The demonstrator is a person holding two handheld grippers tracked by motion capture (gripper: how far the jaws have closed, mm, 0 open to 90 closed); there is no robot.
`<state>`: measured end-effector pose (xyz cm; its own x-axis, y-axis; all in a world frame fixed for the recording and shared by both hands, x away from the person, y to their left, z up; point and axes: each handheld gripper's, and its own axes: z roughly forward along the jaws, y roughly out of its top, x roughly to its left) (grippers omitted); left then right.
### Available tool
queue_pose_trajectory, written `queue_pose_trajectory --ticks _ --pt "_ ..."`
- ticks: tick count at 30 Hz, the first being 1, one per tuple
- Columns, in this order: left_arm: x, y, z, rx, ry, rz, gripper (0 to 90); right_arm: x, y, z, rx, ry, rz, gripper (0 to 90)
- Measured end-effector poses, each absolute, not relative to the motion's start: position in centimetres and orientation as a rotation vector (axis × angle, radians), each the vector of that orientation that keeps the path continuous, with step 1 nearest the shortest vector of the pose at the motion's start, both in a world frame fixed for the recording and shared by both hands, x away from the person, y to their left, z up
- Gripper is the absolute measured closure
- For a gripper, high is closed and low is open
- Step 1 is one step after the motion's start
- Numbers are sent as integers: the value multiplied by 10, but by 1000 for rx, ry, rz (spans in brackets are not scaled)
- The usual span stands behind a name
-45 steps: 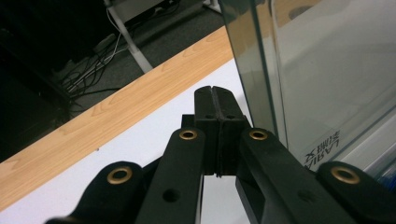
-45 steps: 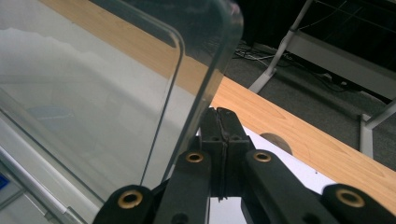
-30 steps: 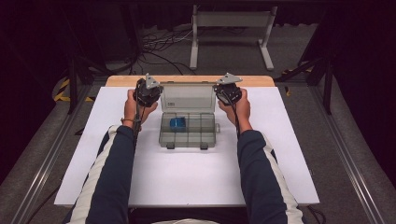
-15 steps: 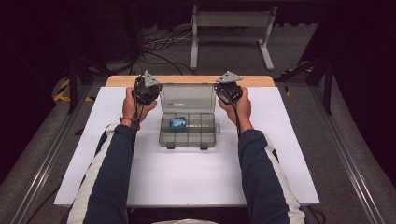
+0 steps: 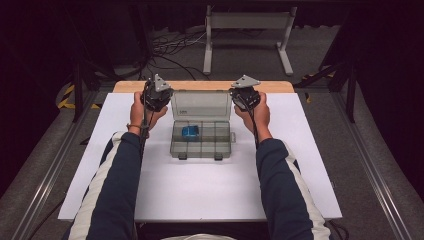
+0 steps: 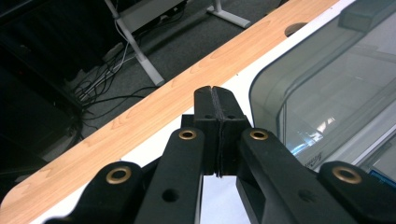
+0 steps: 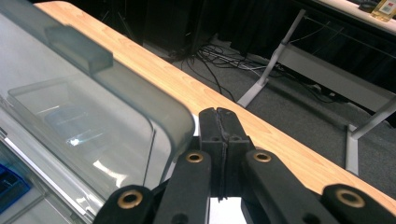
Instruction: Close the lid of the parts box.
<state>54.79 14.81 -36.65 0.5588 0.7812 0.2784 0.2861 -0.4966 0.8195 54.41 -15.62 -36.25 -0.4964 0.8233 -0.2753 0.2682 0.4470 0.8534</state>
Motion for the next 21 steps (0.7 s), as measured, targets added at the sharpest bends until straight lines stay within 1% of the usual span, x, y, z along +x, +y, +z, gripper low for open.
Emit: queue_pose_trajectory --ticks 9,21 --pt "545 148 -366 2044 871 814 897 540 -156 -361 945 1986 1010 900" --pt "539 150 -366 2045 864 806 898 534 -155 -361 965 1979 1015 900"
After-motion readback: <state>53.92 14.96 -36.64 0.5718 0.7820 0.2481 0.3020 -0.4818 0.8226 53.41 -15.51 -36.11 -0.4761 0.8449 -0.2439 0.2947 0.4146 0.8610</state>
